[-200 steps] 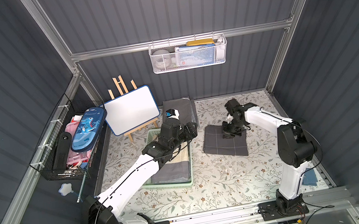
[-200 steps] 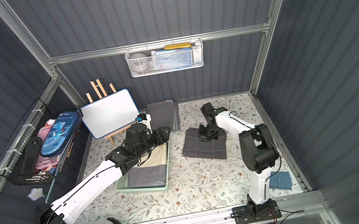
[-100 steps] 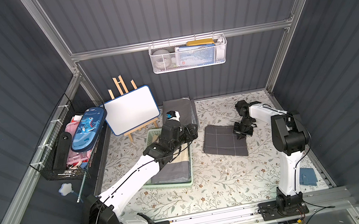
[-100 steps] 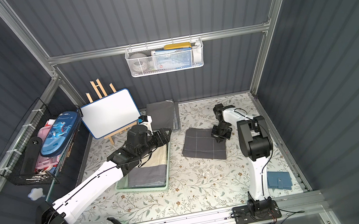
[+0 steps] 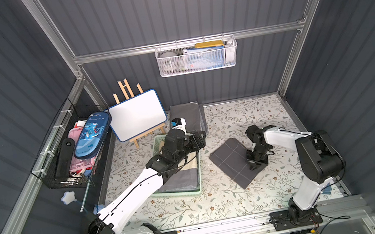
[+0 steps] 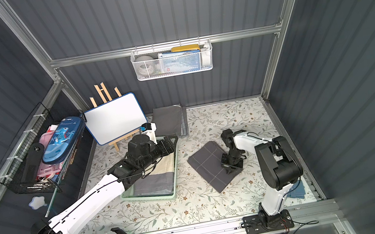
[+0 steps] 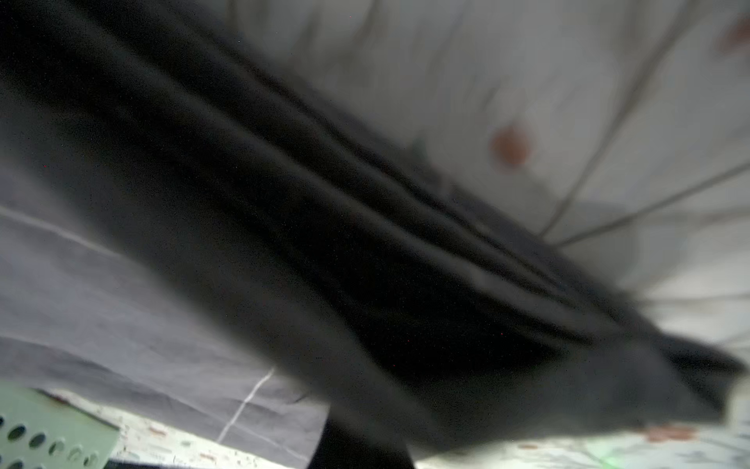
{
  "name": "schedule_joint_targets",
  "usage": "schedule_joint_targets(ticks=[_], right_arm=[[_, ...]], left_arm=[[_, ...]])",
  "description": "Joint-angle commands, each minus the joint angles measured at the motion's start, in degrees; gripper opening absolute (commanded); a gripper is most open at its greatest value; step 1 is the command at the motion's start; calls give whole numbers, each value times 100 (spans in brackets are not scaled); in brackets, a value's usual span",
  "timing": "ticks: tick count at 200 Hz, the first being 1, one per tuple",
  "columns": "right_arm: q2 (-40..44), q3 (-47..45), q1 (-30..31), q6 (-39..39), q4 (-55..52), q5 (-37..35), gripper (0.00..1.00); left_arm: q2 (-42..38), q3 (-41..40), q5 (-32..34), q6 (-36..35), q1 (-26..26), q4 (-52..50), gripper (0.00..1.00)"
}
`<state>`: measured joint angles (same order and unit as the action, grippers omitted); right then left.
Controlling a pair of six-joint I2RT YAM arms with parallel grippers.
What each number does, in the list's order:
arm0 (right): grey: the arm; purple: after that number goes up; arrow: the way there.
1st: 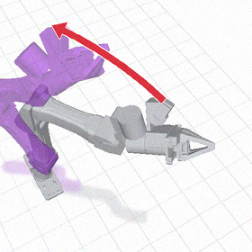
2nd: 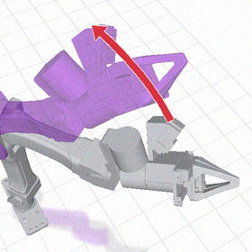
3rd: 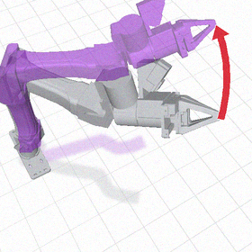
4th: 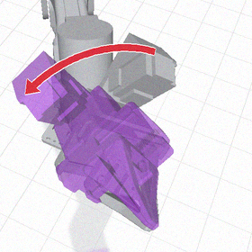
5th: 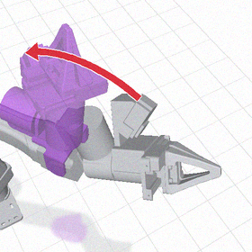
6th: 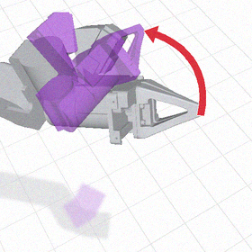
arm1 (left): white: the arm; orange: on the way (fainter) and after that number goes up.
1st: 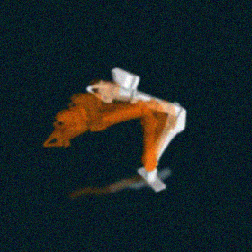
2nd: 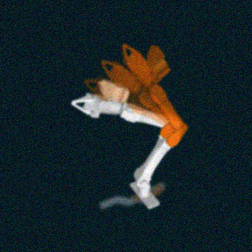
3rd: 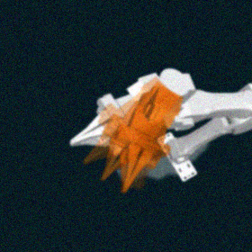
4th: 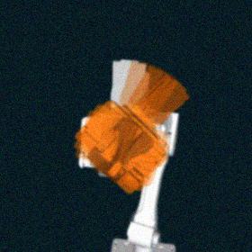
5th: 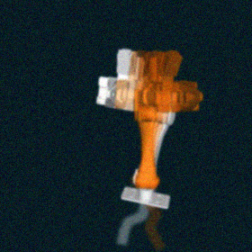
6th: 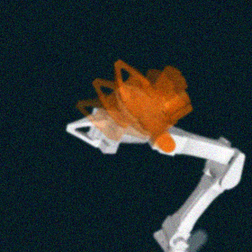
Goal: Put the folded pillowcase in the basket
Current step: Adjust the pillowcase at the center of the board.
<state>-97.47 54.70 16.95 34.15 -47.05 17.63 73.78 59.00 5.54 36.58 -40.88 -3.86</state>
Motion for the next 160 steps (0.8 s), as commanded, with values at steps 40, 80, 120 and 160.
schedule_joint_targets(ticks=[40,80,120,160], right_arm=[[558,-77,967,704,-223,608,0],[732,640,827,206,-984,-782,0],[-196,1173,514,-301,-589,-1365,0],[-1017,1874,322,-432,-281,-1230,0]], left_arm=[[59,-159,-422,-39,28,344,79],[563,-272,-701,-178,15,586,79],[1183,37,-830,-175,-60,636,78],[1650,240,-931,-103,-103,675,78]])
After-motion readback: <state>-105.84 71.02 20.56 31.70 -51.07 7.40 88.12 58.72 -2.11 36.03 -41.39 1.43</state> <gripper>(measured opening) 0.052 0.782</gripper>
